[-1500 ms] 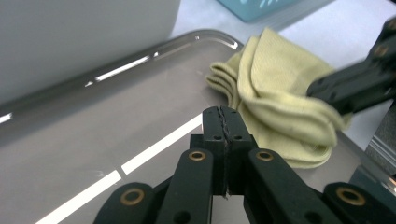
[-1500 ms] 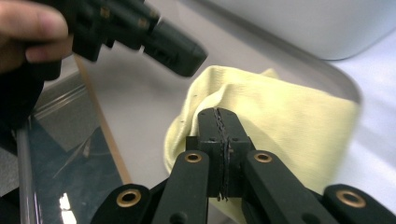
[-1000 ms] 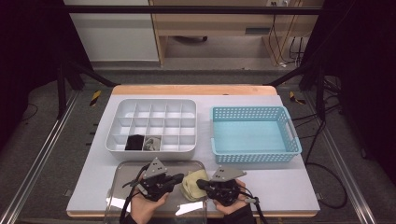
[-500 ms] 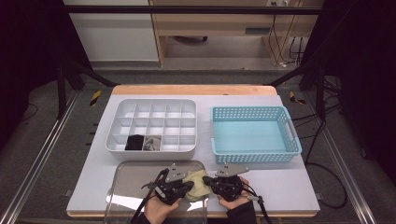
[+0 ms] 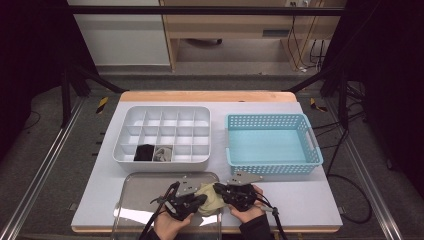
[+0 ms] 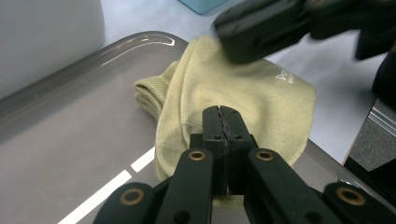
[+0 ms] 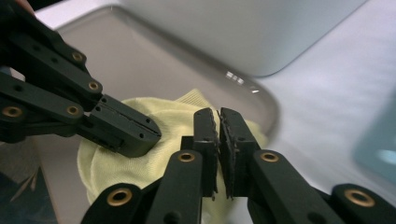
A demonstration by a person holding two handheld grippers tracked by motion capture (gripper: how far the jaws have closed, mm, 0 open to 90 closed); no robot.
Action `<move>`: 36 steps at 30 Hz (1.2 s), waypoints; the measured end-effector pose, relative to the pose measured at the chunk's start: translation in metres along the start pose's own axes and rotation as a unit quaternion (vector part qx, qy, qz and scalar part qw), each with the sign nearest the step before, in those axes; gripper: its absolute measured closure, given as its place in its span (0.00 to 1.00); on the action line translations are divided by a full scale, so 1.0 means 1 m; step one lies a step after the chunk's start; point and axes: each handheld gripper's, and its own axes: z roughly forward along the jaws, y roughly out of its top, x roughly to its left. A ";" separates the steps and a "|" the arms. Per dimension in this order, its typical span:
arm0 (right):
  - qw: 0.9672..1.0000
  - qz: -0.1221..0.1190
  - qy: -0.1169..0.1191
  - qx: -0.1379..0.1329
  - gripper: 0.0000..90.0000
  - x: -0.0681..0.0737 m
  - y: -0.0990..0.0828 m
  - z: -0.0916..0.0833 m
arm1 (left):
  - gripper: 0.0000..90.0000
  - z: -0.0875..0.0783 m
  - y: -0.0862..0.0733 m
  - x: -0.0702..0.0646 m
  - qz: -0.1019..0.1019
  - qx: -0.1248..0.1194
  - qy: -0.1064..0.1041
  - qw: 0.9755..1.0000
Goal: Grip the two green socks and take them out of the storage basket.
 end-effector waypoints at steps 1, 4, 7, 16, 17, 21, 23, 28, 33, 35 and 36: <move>1.000 0.002 -0.004 -0.006 0.93 -0.001 0.000 -0.005 | 0.99 0.000 0.000 0.000 0.000 -0.001 0.000 1.000; 1.000 0.010 -0.009 -0.017 0.87 -0.004 -0.003 -0.020 | 0.99 -0.001 0.001 0.000 0.001 -0.002 0.000 1.000; 1.000 0.021 -0.008 -0.021 0.83 -0.004 -0.011 -0.030 | 0.99 0.000 0.001 0.000 0.003 0.000 0.001 1.000; 0.999 0.040 -0.003 0.002 0.75 -0.001 -0.029 -0.024 | 0.99 0.001 -0.001 -0.001 0.004 -0.002 0.004 1.000; 0.999 0.043 -0.001 0.004 0.75 0.000 -0.030 -0.023 | 0.99 0.001 -0.001 -0.001 0.004 -0.003 0.004 1.000; 0.999 0.048 0.002 0.013 0.75 -0.001 -0.034 -0.018 | 0.99 0.001 -0.002 -0.001 0.005 -0.004 0.005 1.000; 0.998 0.059 0.007 0.012 0.78 -0.002 -0.036 -0.018 | 0.99 0.001 -0.002 -0.002 0.005 -0.004 0.007 1.000; 0.997 0.076 0.024 0.013 0.92 -0.002 -0.036 -0.017 | 0.99 0.001 -0.002 -0.003 0.004 -0.003 0.011 1.000; 0.997 0.069 0.014 0.011 0.97 -0.001 -0.033 -0.021 | 0.99 -0.003 0.005 -0.004 0.001 -0.010 0.004 1.000; 0.998 0.066 0.013 0.001 0.98 -0.001 -0.029 -0.025 | 0.99 -0.003 0.008 -0.006 0.004 -0.012 0.001 1.000; 0.998 0.064 0.013 -0.002 0.98 -0.001 -0.028 -0.027 | 0.99 -0.003 0.010 -0.007 0.005 -0.014 0.001 1.000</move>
